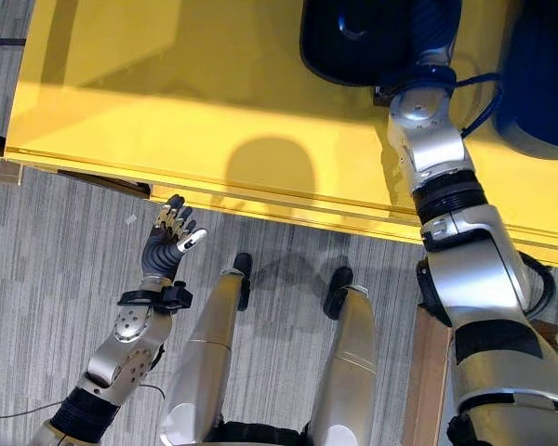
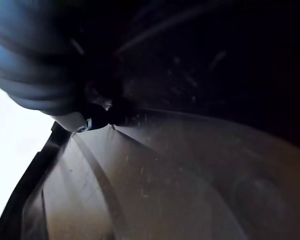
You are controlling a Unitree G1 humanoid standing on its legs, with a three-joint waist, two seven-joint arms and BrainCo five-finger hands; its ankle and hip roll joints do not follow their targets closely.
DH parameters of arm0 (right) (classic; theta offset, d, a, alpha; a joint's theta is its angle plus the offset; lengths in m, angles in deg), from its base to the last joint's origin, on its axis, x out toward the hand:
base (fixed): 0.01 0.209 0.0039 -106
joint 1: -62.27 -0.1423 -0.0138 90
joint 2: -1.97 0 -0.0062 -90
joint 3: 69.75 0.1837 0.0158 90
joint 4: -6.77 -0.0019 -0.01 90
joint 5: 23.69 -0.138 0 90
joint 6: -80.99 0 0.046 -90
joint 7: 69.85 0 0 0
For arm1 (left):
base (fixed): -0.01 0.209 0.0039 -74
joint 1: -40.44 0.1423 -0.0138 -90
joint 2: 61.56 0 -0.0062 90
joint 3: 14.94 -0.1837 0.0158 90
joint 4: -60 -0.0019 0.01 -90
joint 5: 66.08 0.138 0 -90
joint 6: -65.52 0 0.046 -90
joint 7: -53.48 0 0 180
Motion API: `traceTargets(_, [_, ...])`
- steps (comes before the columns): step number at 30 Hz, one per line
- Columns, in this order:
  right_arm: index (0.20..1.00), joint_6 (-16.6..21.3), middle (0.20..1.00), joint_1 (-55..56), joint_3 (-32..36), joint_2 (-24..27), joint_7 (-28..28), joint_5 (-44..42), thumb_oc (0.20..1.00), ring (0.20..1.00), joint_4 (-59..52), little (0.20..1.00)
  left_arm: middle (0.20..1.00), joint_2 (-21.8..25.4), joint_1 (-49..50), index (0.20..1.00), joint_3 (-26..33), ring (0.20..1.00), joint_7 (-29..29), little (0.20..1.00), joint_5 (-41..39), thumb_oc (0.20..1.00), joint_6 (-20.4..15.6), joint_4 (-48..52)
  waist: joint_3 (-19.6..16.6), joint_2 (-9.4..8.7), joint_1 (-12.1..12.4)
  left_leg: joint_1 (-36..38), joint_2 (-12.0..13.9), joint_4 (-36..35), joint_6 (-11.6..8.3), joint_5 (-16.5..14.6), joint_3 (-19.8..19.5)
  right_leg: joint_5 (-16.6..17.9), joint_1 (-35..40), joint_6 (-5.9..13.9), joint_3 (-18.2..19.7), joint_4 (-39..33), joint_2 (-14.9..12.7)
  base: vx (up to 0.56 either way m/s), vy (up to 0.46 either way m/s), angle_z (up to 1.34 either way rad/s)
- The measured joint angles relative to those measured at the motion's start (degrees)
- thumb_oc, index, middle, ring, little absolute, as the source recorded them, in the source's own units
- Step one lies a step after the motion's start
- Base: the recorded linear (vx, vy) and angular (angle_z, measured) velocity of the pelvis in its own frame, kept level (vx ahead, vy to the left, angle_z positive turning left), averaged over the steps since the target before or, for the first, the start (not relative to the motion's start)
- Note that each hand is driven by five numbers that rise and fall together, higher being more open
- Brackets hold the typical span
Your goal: Move parts from the plastic box to the shelf.
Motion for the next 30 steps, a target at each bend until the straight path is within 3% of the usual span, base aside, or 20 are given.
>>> traceTargets(18, [0.2,0.0,0.2,-0.4,-1.5,-0.4,2.7,0.1,0.2,0.2,2.1,0.2,1.0,0.5,-0.6,1.0,-0.5,1.0,-0.8,1.0,-0.1,1.0,0.1,-1.1,-0.2,-0.42,-0.5,1.6,0.2,-1.5,-0.01,0.2,0.3,0.4,1.7,0.07,-0.2,-1.9,0.1,0.0,0.0,0.0])
traceTargets(30, [0.2,0.0,0.2,1.4,-0.9,-2.6,3.2,2.5,0.2,0.2,3.1,0.2,1.0,0.7,-0.2,1.0,-0.5,1.0,-1.0,1.0,-1.2,1.0,0.1,-1.4,-1.0,-1.95,-0.7,2.8,0.4,-2.7,0.02,0.2,1.0,0.8,2.7,0.16,-0.1,-3.4,0.2,0.0,0.001,-0.01])
